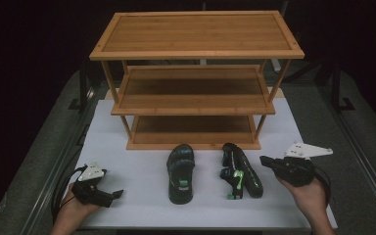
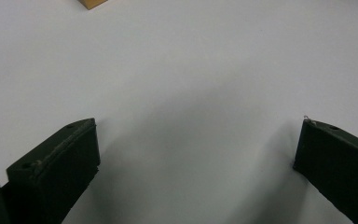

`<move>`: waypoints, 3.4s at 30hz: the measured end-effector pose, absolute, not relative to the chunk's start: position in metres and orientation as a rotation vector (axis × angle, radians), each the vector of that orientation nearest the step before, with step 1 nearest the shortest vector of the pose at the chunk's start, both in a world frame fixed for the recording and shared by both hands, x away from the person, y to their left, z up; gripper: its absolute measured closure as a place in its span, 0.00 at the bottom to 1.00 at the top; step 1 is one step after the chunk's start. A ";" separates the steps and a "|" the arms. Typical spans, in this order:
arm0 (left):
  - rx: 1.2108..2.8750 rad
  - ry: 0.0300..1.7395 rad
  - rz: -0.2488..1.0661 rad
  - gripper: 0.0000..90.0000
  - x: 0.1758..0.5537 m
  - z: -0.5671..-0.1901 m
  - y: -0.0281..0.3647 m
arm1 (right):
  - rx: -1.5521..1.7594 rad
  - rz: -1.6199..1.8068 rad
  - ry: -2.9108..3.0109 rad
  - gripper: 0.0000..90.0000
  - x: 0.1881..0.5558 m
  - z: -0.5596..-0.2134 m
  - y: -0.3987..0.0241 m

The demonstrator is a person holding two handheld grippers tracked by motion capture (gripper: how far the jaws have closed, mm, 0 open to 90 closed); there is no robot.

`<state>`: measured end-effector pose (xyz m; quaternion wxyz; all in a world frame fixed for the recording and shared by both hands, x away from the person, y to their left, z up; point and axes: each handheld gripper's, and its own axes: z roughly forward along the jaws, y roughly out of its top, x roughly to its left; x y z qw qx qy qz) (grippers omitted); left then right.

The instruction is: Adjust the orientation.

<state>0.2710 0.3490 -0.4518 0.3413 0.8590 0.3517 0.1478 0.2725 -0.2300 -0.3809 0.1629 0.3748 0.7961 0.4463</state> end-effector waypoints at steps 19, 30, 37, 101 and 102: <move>2.236 0.917 0.377 0.00 0.272 -0.452 0.349 | 1.007 1.265 2.419 0.99 0.286 -0.384 -0.200; 2.236 0.918 0.376 0.00 0.272 -0.452 0.349 | 1.040 1.251 2.408 1.00 0.287 -0.386 -0.206; 2.236 0.918 0.375 0.00 0.272 -0.452 0.349 | 1.085 1.266 2.369 1.00 0.288 -0.387 -0.218; 2.235 0.919 0.375 0.00 0.272 -0.452 0.349 | 1.117 1.421 2.371 0.61 0.317 -0.390 -0.267; 2.235 0.919 0.375 0.00 0.272 -0.452 0.349 | 1.103 1.433 2.388 0.61 0.320 -0.391 -0.265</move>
